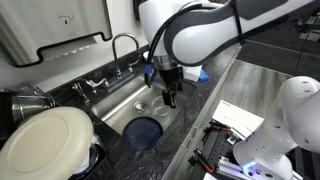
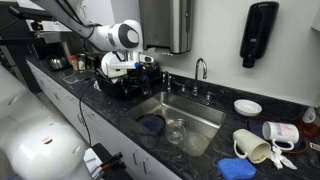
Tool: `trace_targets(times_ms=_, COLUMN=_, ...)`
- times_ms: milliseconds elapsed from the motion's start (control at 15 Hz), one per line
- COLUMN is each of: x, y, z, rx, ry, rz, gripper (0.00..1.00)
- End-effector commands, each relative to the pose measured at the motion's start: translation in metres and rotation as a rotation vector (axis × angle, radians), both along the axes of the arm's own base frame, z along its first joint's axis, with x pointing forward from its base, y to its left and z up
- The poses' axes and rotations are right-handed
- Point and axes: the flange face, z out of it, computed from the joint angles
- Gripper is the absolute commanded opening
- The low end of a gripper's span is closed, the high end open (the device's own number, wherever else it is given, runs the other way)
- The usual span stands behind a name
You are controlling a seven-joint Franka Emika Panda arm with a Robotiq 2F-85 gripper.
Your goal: Place the beige mug inside the sink
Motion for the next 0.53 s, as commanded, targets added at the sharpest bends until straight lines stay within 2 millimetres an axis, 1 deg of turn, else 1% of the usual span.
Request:
trace_targets(times_ms=0, x=0.0, y=0.0, z=0.001, rx=0.0, ry=0.001, rz=0.0, gripper=1.0)
trace_targets(times_ms=133, x=-0.001, y=-0.014, z=-0.005, rx=-0.006, ry=-0.001, rz=-0.023, gripper=1.0)
trace_targets(times_ms=267, x=-0.001, y=-0.034, z=-0.013, rx=-0.012, ry=-0.009, rz=-0.031, gripper=1.0)
trace_targets(times_ms=400, x=0.0, y=-0.054, z=-0.02, rx=-0.035, ry=-0.02, rz=-0.001, gripper=1.0)
trace_targets(times_ms=467, x=0.002, y=-0.064, z=-0.024, rx=-0.055, ry=-0.041, rz=0.046, gripper=1.0)
